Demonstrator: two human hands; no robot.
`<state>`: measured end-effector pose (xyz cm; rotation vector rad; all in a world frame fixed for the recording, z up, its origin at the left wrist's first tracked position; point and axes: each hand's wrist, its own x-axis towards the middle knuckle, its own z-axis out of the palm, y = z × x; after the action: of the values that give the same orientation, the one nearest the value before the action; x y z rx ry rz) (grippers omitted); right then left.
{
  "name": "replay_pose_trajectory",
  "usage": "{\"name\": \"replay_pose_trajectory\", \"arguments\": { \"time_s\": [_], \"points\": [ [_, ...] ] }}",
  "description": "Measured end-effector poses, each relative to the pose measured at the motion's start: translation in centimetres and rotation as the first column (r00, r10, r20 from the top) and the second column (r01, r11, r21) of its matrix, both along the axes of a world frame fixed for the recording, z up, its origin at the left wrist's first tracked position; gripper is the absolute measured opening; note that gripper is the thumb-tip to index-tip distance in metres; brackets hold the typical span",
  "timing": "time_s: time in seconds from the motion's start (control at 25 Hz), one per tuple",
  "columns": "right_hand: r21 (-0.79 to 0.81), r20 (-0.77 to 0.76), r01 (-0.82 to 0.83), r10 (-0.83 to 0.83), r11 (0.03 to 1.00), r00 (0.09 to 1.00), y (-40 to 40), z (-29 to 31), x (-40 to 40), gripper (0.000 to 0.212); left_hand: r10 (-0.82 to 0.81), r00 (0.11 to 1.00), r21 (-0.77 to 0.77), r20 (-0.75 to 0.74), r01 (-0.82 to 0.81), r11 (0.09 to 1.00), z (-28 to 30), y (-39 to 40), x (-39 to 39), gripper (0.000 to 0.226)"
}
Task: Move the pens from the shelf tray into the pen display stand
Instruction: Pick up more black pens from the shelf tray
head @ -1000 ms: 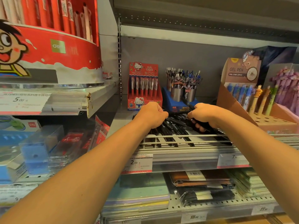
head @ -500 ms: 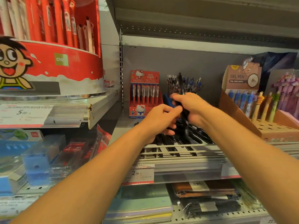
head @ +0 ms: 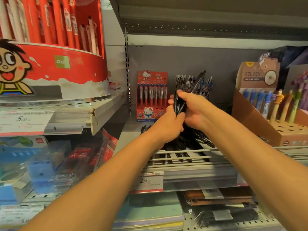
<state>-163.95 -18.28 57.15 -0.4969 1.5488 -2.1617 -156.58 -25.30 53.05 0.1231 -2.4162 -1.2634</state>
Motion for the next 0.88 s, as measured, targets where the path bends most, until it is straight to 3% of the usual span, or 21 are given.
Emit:
{"name": "replay_pose_trajectory", "arguments": {
  "time_s": [0.16, 0.24, 0.28, 0.36, 0.48, 0.6, 0.76, 0.84, 0.88],
  "points": [
    [0.095, -0.081, -0.018, 0.026, 0.995, 0.996, 2.1, 2.4, -1.0, 0.020, -0.068, 0.994, 0.247, -0.090, 0.088, 0.965, 0.2, 0.2, -0.2, 0.016],
    [0.102, -0.092, 0.037, -0.028, 0.994, 0.995, 3.2, 3.1, -1.9, 0.014, -0.006, 0.990, 0.355, -0.138, 0.055, 0.933, 0.6, 0.1, -0.2, 0.013],
    [0.126, -0.092, 0.020, -0.008, 0.992, 0.996, 3.6, 3.1, -2.2, 0.014, 0.038, 0.985, 0.369, -0.169, 0.027, 0.929, 0.8, 0.0, -0.1, 0.012],
    [0.324, -0.155, -0.107, 0.164, 0.940, 0.974, 3.8, 2.4, -1.5, 0.018, 0.117, 0.955, 0.294, -0.271, -0.034, 0.955, 0.9, -0.3, 0.0, 0.016],
    [0.582, -0.370, -0.126, 0.400, 0.803, 0.838, 2.8, 1.1, -0.4, 0.022, 0.124, 0.933, 0.292, -0.338, -0.022, 0.956, 1.1, -0.3, 0.6, 0.024],
    [0.586, -0.508, -0.101, 0.461, 0.804, 0.727, 2.1, 0.6, -0.1, 0.028, 0.120, 0.967, 0.433, -0.227, -0.010, 0.901, 1.3, -0.5, 1.1, 0.028],
    [0.606, -0.424, -0.376, 0.684, 0.701, 0.594, 2.8, 1.8, -0.9, 0.015, 0.294, 0.931, 0.463, -0.214, -0.169, 0.870, 1.5, -0.7, 0.8, 0.019],
    [0.598, -0.323, -0.430, 0.694, 0.677, 0.644, 3.4, 2.8, -2.6, 0.045, 0.418, 0.879, 0.533, -0.232, -0.244, 0.810, 1.8, -1.1, 0.5, 0.021],
    [0.631, -0.341, -0.326, 0.629, 0.704, 0.699, 3.5, 2.8, -3.6, 0.053, 0.451, 0.861, 0.564, -0.233, -0.259, 0.784, 1.8, -1.4, 0.4, 0.023]
  ]
}}
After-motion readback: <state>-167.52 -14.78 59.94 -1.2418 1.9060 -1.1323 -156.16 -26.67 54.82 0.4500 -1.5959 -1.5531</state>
